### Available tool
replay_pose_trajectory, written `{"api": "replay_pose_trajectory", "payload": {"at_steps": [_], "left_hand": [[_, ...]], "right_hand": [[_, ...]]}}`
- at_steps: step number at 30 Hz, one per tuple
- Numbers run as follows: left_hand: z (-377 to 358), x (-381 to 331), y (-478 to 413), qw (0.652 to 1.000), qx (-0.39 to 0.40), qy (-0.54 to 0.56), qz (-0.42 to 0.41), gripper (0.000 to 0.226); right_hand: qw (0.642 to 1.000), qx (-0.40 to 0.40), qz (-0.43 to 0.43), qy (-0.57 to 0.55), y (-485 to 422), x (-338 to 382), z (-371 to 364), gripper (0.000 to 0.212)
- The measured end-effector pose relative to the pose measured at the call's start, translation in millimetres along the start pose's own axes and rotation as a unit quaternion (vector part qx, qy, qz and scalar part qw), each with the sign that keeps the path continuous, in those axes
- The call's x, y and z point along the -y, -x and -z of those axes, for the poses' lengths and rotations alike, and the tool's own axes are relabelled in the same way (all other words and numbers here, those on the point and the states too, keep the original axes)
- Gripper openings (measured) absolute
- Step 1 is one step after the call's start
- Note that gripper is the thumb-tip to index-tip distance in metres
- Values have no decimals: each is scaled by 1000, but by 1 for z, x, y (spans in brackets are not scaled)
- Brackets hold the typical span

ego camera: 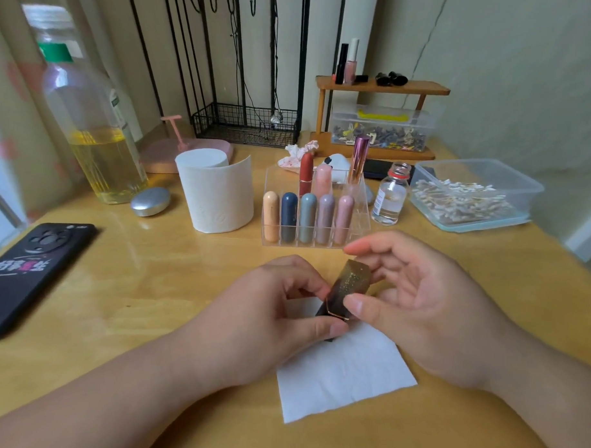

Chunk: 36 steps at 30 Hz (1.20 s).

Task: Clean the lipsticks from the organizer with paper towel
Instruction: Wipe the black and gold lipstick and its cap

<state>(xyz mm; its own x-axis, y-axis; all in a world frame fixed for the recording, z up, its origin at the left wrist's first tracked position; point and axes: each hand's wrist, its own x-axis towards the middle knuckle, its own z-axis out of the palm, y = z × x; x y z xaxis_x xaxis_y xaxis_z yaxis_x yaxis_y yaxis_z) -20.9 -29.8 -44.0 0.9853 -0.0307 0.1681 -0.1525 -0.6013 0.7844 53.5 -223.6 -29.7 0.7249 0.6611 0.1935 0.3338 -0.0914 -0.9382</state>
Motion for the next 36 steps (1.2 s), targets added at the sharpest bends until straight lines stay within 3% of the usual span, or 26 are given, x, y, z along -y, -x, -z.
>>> {"api": "replay_pose_trajectory", "payload": {"at_steps": [6, 11, 16, 21, 23, 25, 27, 31, 33, 36], "left_hand": [[2, 2, -2, 999, 11, -29, -14, 19], [8, 2, -5, 997, 41, -52, -44, 19], [10, 4, -7, 997, 52, -26, -52, 27], [9, 7, -6, 998, 62, -9, -21, 28], [8, 7, -4, 997, 78, -3, -19, 29], [7, 6, -2, 996, 90, -2, -25, 29], [6, 6, -2, 995, 90, -11, -31, 31], [7, 7, -1, 995, 95, -3, -39, 29], [11, 7, 1, 993, 93, 61, -36, 38], [13, 8, -2, 970, 29, 240, -28, 39]], "right_hand": [[998, 54, -32, 1, 0, -1, -6, 13], [993, 28, 43, 106, -3, -4, -10, 5], [996, -50, 57, -56, -7, 11, 2, 14], [969, -91, -45, -223, -8, 6, 15, 20], [962, -81, -79, -248, -9, 5, 16, 33], [969, -63, -85, -225, -8, 4, 16, 32], [983, -56, -76, -155, -8, 5, 16, 18], [996, -88, -21, -26, -9, 4, 20, 20], [995, -90, 20, -25, -11, 3, 20, 17], [995, -80, 50, -36, -11, -2, 18, 22]]}}
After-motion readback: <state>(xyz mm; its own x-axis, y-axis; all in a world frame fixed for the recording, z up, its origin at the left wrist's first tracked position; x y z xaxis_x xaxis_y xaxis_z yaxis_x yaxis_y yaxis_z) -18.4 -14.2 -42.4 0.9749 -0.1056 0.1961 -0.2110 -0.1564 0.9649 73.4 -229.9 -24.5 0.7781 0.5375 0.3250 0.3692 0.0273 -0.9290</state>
